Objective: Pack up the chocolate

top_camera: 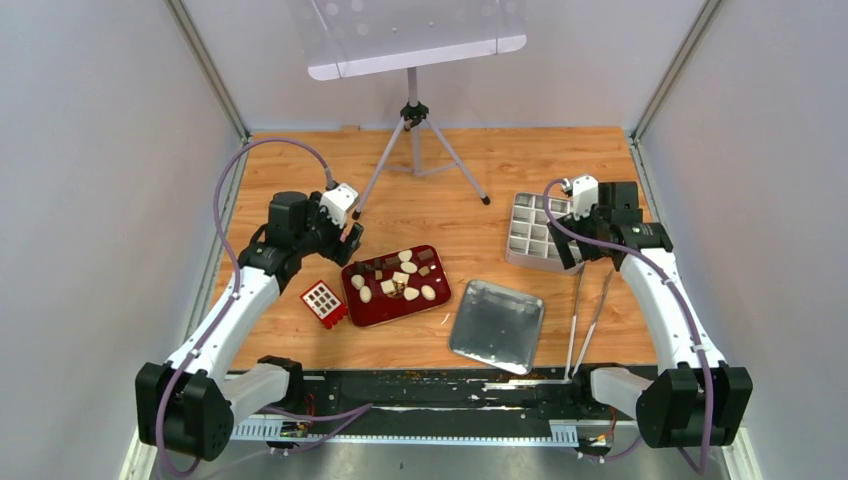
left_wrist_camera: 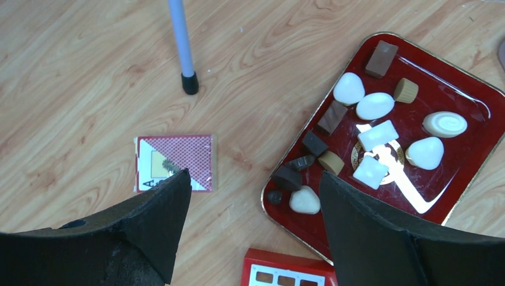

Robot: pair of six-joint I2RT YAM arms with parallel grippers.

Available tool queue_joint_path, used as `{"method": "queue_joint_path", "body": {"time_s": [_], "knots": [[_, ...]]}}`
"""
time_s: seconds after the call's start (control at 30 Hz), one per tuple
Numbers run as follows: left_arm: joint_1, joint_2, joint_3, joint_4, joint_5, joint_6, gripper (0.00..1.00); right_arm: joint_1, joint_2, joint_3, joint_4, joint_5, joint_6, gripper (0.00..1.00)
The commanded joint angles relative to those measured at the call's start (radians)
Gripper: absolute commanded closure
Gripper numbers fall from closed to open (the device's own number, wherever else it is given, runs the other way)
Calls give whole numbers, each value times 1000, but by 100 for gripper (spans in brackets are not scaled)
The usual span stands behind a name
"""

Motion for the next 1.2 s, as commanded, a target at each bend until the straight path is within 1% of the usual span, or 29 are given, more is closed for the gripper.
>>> {"method": "queue_joint_path", "body": {"time_s": [0.0, 0.1, 0.17, 0.23, 0.3, 0.37, 0.47, 0.6, 0.67, 0.77, 0.87, 1.03, 1.17], "knots": [[-32, 5, 42, 34, 8, 44, 14, 0, 3, 76, -107, -118, 83, 1], [-41, 8, 40, 39, 4, 46, 14, -8, 40, 114, -121, -138, 236, 7], [-46, 5, 40, 48, -2, 46, 14, -19, 62, 112, -127, -135, 348, 13], [-48, 7, 39, 58, -7, 50, 14, -28, 88, 77, -139, -147, 456, 20], [-49, 10, 38, 64, -14, 52, 14, -29, 113, 24, -146, -159, 521, 23], [-49, 15, 41, 62, -21, 54, 14, -67, 142, -9, -141, -167, 572, 26], [-49, 12, 42, 63, -28, 57, 14, -71, 180, -46, -116, -172, 601, 31], [-49, 14, 51, 57, -39, 62, 14, -73, 219, -110, -137, -112, 639, 35], [-49, 14, 56, 48, -43, 71, 14, -74, 228, -142, -149, -100, 658, 40], [-49, 16, 66, 39, -54, 83, 14, -74, 261, -139, -148, -95, 672, 43], [-49, 28, 84, 23, -60, 93, 14, -75, 308, -135, -164, -43, 688, 47], [-49, 49, 122, 4, -65, 118, 14, -83, 360, -131, -167, -22, 698, 49], [-49, 63, 147, -10, -75, 142, 14, -83, 340, -84, -225, -25, 703, 50]]}}
